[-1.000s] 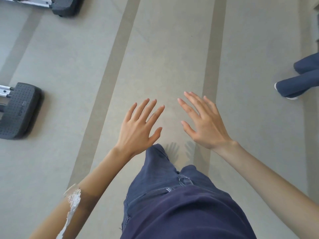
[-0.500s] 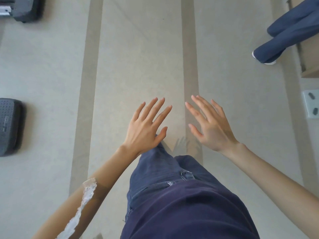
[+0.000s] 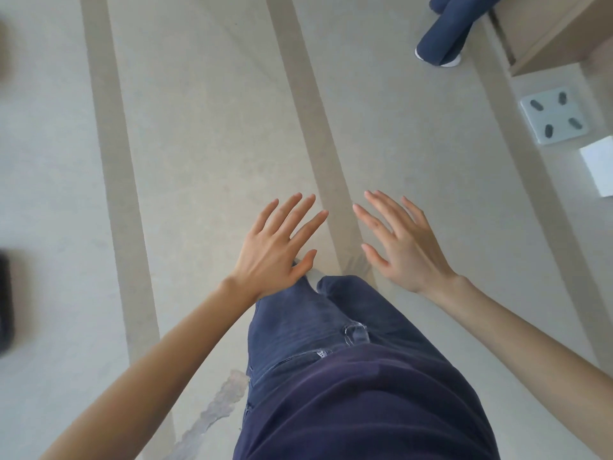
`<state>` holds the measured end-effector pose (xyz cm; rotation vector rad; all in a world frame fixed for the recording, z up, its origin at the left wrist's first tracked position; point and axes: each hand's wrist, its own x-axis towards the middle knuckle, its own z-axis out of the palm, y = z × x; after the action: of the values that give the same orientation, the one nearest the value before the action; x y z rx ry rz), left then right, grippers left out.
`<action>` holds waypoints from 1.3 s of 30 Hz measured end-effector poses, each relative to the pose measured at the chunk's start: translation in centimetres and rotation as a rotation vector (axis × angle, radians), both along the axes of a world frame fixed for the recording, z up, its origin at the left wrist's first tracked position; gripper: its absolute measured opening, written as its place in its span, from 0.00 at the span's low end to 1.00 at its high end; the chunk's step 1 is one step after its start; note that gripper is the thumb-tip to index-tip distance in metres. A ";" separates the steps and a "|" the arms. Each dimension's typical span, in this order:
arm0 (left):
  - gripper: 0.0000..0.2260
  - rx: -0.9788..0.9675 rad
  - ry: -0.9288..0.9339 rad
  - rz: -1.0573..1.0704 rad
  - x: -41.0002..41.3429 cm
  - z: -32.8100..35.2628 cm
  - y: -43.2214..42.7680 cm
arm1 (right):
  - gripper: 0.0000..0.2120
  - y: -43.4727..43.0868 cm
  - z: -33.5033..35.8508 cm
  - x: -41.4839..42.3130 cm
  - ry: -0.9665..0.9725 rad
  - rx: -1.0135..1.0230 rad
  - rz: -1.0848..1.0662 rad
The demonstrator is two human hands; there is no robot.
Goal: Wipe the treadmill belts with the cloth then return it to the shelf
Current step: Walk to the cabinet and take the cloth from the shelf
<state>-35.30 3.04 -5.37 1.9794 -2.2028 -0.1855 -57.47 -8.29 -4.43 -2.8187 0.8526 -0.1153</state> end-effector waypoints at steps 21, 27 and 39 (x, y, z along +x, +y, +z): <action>0.23 -0.004 0.009 -0.462 -14.8 0.6 -5.7 | 0.26 4.2 0.2 -17.8 0.055 -0.037 -0.401; 0.24 -0.009 -0.026 -0.661 -18.1 1.3 -8.1 | 0.27 5.9 0.2 -21.6 0.084 -0.054 -0.553; 0.24 0.005 -0.053 -0.931 -24.7 2.7 -11.6 | 0.28 8.8 1.3 -26.6 0.100 -0.050 -0.772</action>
<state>-60.04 -8.60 -2.63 0.8121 -2.9641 -0.2460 -84.03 0.47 -3.11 -2.3818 1.9272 -0.1012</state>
